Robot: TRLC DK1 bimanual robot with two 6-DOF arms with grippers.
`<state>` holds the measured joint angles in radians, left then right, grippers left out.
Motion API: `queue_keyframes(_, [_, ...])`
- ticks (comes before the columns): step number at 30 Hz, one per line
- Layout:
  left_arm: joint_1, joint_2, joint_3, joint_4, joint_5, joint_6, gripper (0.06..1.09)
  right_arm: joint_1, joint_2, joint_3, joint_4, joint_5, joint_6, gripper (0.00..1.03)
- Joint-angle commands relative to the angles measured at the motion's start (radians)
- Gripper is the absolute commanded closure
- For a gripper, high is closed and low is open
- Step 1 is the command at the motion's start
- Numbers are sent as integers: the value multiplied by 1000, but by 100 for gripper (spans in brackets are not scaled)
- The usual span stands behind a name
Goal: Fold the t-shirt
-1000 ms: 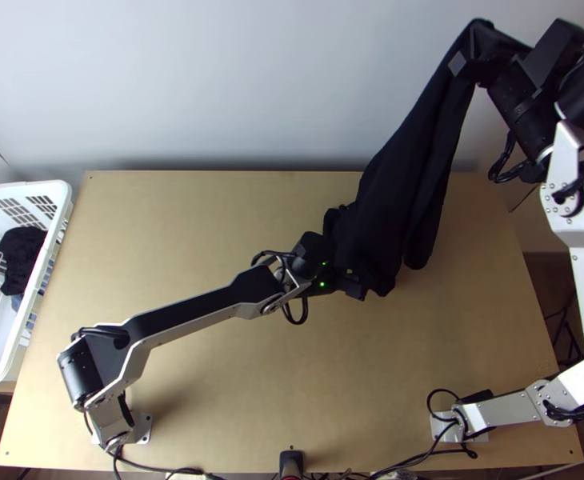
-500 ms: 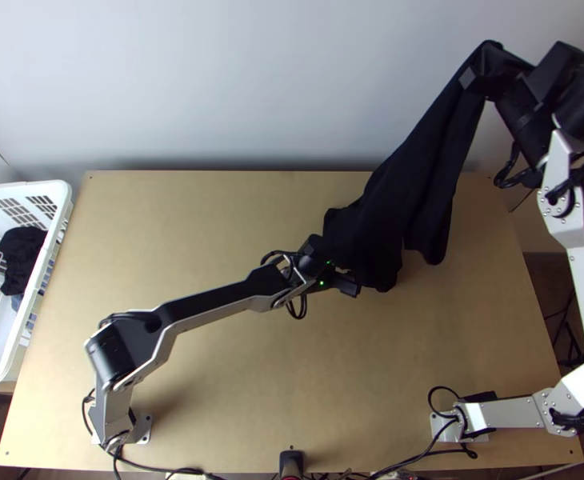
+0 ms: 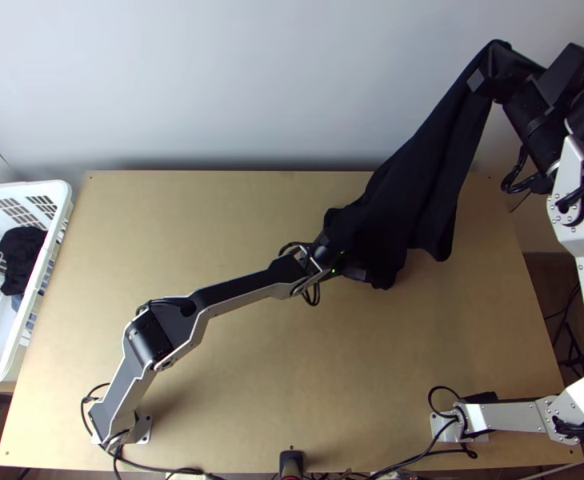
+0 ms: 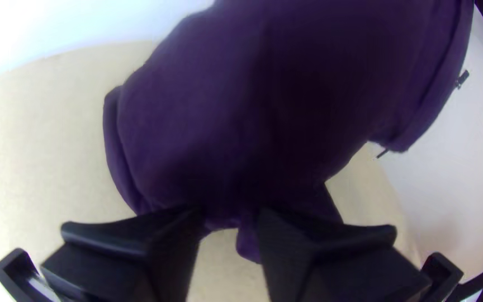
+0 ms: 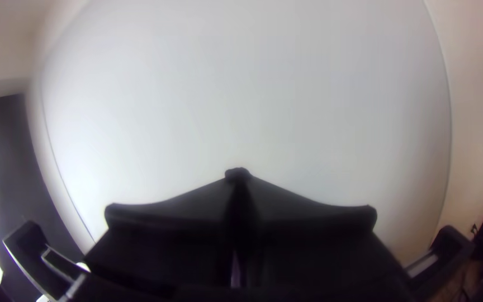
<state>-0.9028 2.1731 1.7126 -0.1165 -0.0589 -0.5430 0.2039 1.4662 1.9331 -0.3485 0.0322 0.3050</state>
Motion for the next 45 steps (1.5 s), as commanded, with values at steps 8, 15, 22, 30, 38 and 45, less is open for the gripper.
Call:
queue_keyframes(8, [133,-358,65,-238,51,-155,105,-60,-14,-276,181,-21,-20,100])
queue_keyframes(15, [151,-564,68,-351,88,-201,105,-23,95,-391,296,-21,-4,100])
queue_keyframes(22, [186,-664,94,-370,149,-261,105,61,233,-375,425,-14,20,100])
queue_keyframes(30, [320,-704,179,-330,165,-356,105,192,298,-402,333,-14,77,100])
queue_keyframes(38, [501,-673,200,-296,177,-362,105,382,184,-530,235,-15,74,100])
queue_keyframes(45, [614,-598,196,-250,226,-377,105,566,108,-672,180,-40,77,100])
